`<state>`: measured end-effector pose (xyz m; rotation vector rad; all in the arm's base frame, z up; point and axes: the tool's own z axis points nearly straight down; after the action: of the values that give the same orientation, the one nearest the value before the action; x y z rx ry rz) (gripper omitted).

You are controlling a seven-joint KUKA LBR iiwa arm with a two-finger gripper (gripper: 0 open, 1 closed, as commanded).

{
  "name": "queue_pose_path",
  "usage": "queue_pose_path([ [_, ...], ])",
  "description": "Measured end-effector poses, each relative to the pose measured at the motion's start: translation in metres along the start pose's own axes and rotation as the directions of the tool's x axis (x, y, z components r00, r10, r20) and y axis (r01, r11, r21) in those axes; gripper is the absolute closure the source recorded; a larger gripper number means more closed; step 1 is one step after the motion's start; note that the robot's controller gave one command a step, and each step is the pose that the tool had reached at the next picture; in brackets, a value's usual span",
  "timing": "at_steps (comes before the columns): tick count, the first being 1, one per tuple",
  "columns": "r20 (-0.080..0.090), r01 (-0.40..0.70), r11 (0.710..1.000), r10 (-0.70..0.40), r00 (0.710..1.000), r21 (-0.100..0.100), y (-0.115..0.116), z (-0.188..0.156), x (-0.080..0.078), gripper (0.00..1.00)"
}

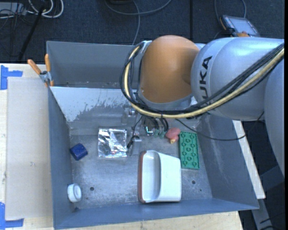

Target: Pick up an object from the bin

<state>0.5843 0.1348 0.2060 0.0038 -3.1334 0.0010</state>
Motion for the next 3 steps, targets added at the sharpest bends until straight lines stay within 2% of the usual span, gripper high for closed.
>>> queue_pose_path([
  [1, 0.002, -0.085, 0.996, 0.085, 0.996, 0.0, 0.019, 0.141, -0.035, 0.0],
  [2, 0.008, -0.153, 0.988, 0.153, 0.988, -0.002, 0.011, 0.105, -0.027, 0.0],
  [3, 0.007, -0.232, 0.973, 0.232, 0.973, -0.003, 0.015, 0.1, -0.024, 0.0],
])
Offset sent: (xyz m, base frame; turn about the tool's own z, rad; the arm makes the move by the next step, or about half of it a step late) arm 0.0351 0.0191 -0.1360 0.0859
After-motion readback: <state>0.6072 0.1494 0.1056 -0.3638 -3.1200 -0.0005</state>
